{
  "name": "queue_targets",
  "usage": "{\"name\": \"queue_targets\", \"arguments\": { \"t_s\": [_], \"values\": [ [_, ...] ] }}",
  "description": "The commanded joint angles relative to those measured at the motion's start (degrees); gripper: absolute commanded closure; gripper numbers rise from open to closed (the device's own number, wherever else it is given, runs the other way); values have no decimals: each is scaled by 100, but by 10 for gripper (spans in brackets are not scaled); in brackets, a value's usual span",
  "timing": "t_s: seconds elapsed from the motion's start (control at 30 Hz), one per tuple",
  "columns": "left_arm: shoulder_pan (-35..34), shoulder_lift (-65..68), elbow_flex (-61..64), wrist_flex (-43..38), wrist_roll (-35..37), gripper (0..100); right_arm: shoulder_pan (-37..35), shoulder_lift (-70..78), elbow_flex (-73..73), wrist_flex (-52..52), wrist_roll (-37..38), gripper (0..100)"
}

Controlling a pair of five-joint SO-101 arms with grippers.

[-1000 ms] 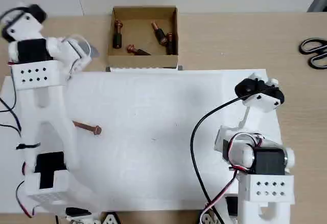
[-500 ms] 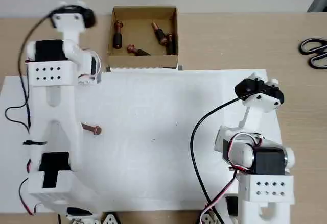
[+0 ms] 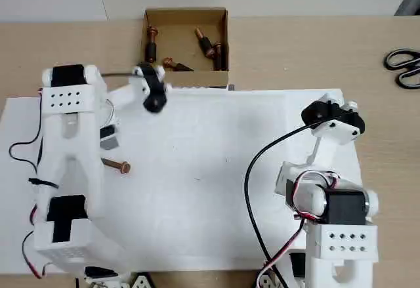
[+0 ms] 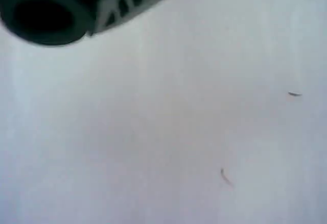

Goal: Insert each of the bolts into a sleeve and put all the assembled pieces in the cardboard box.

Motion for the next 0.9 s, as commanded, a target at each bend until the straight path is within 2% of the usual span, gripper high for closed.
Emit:
{"name": "queue_targets", "arguments": {
  "t_s": [0.0,0.5,0.87],
  "values": [
    [-53,-246,136,-18,-1029,885,31,-92,9,-22,44,995],
    [-53,-246,673,-18,-2637,885,22,-84,9,-22,70,995],
    [-26,413,664,-26,-3147,885,13,-40,9,-75,79,995]
  ]
}}
